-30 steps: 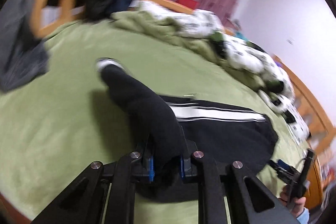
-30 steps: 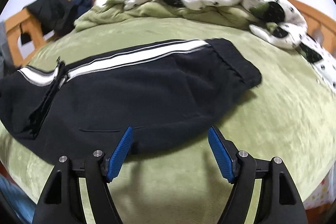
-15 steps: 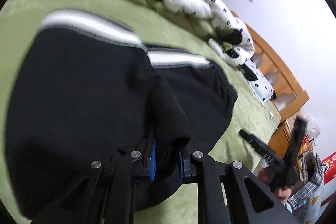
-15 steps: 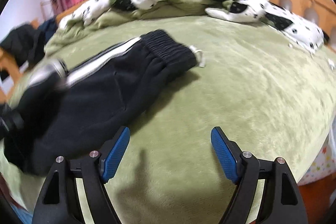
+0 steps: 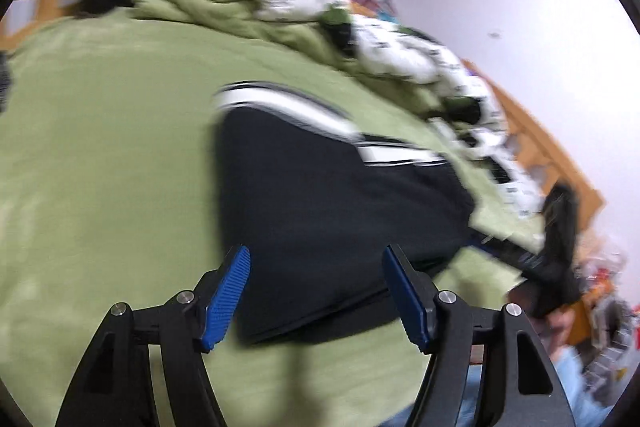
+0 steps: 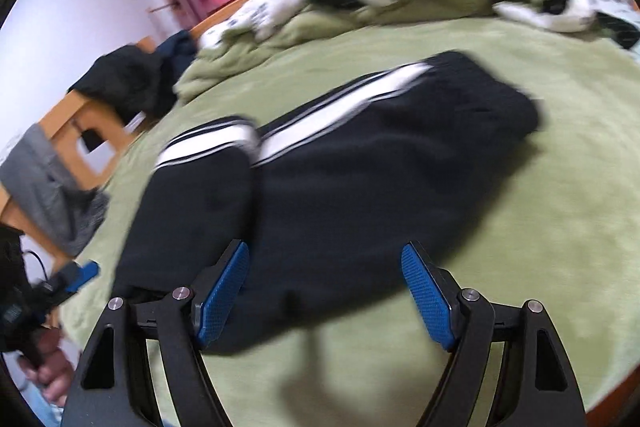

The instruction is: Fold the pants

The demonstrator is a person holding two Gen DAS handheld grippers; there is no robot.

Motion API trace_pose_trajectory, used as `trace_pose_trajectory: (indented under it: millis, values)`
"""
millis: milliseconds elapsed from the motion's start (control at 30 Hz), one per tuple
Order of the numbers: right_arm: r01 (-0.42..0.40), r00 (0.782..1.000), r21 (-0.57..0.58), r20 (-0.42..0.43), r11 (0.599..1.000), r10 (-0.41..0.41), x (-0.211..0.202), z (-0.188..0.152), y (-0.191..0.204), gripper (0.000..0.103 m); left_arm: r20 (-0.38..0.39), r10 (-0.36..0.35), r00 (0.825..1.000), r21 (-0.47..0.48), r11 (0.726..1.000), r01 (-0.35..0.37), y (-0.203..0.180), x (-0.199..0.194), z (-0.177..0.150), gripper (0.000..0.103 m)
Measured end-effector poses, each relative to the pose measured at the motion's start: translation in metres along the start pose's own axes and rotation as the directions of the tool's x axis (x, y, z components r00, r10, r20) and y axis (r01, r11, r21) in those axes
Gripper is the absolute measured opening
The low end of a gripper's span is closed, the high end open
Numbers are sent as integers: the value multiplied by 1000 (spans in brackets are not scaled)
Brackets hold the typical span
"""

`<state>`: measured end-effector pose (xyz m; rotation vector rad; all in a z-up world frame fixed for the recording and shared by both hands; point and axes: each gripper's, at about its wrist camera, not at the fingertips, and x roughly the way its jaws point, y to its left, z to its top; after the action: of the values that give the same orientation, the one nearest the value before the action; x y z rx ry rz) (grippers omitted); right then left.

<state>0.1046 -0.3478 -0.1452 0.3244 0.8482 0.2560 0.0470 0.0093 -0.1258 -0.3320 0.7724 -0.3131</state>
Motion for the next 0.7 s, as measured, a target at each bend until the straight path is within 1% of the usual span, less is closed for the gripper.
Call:
trace_pose_trajectory:
  millis: [67, 133, 167, 233, 267, 300, 333, 367, 400, 467, 533, 567, 633, 700]
  values:
    - [-30, 999, 8, -42, 1000, 31, 15, 5, 14, 79, -11, 78, 997, 5, 997, -78, 17, -5, -8, 66]
    - [-68, 991, 39, -109, 997, 72, 38, 11, 26, 79, -19, 112, 994, 14, 994, -112, 29, -6, -16, 66]
    - [-86, 984, 53, -151, 995, 93, 53, 15, 32, 79, -23, 126, 992, 23, 992, -125, 34, -7, -19, 66]
    - [-79, 975, 60, -206, 995, 89, 77, 20, 40, 79, -55, 128, 990, 48, 991, -126, 38, -5, -26, 66]
    - [-66, 969, 56, -235, 996, 78, 91, 22, 44, 77, -68, 121, 990, 47, 992, -118, 37, -1, -27, 66]
    - [-63, 967, 53, -243, 997, 74, 98, 22, 47, 72, -86, 105, 991, 39, 994, -102, 38, 1, -32, 66]
    - [-70, 969, 48, -233, 996, 79, 102, 21, 51, 57, -106, 86, 991, 39, 996, -83, 35, 6, -37, 66]
    - [-87, 970, 44, -222, 995, 95, 104, 22, 53, 41, -116, 83, 990, 58, 995, -76, 28, 12, -42, 66]
    - [-105, 971, 38, -211, 994, 111, 104, 21, 56, 33, -103, 105, 989, 81, 992, -97, 22, 16, -45, 66]
    - [-120, 976, 30, -181, 992, 123, 101, 21, 58, 21, -74, 143, 987, 102, 986, -136, 12, 26, -45, 66]
    - [-158, 973, 25, -168, 987, 160, 95, 25, 59, 15, -85, 137, 987, 72, 989, -131, 4, 43, -41, 66]
    - [-180, 973, 27, -142, 983, 182, 89, 28, 58, 12, -91, 151, 984, 66, 987, -145, 1, 52, -40, 66]
    - [-201, 976, 17, -82, 979, 202, 73, 38, 54, 11, -70, 189, 980, 82, 980, -183, -8, 62, -38, 67]
    - [-203, 978, -26, -41, 979, 202, 52, 51, 49, 11, -48, 216, 975, 98, 973, -211, -17, 68, -37, 69]
